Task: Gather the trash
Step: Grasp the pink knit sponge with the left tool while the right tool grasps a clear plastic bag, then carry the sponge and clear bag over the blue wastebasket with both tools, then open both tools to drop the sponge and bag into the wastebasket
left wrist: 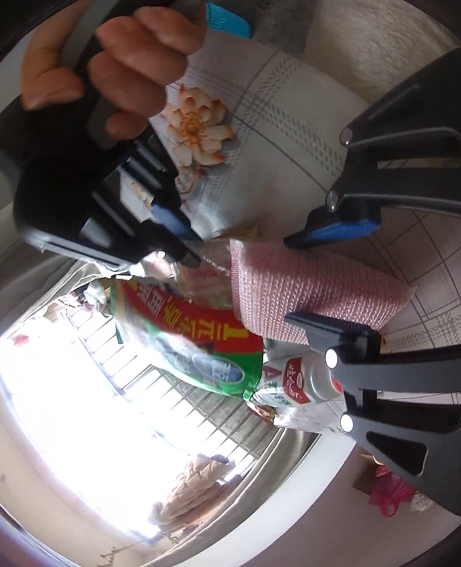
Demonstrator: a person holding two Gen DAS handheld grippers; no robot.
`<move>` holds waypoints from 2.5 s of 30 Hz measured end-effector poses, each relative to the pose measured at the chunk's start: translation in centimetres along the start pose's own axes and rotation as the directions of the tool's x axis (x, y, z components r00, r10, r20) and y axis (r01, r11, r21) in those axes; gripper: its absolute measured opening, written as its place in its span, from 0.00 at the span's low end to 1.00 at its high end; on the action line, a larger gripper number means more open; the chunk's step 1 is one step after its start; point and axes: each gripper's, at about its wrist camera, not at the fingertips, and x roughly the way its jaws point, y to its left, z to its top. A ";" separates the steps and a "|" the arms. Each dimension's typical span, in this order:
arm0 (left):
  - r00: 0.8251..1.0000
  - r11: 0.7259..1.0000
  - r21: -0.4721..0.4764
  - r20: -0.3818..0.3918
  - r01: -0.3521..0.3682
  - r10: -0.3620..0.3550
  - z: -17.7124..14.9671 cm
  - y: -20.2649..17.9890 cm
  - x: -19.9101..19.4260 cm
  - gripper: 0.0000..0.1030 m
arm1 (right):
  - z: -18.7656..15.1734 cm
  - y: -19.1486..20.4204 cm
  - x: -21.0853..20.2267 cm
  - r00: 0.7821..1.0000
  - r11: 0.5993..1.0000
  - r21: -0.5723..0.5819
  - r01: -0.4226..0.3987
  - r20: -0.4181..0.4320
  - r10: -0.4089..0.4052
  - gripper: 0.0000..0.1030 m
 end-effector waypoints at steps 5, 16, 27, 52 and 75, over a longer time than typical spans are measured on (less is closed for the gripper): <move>0.999 0.999 -0.031 0.032 -0.014 0.015 0.1 1.0 -1.6 0.28 | -0.7 -1.0 -1.2 1.000 0.999 0.050 -0.005 -0.001 0.005 0.10; 0.990 0.993 -0.090 0.109 -0.082 0.091 1.2 3.5 -5.3 0.26 | -4.0 -4.0 -6.6 0.996 0.986 0.145 -0.078 0.050 0.071 0.08; 0.953 0.929 -0.255 0.215 0.266 -0.214 7.3 3.8 -7.5 0.26 | -8.8 -7.8 -17.8 0.960 0.973 0.185 -0.140 0.266 0.087 0.08; 0.379 0.430 -0.292 -0.218 0.854 -0.899 33.7 -39.3 15.3 0.30 | -11.3 -31.2 -36.3 0.473 0.635 0.738 0.227 0.487 -0.735 0.11; 0.472 0.468 -0.139 -0.004 0.873 -0.882 35.5 -26.0 6.0 0.75 | -14.8 -30.3 -39.0 0.433 0.581 0.761 0.288 0.438 -0.788 0.58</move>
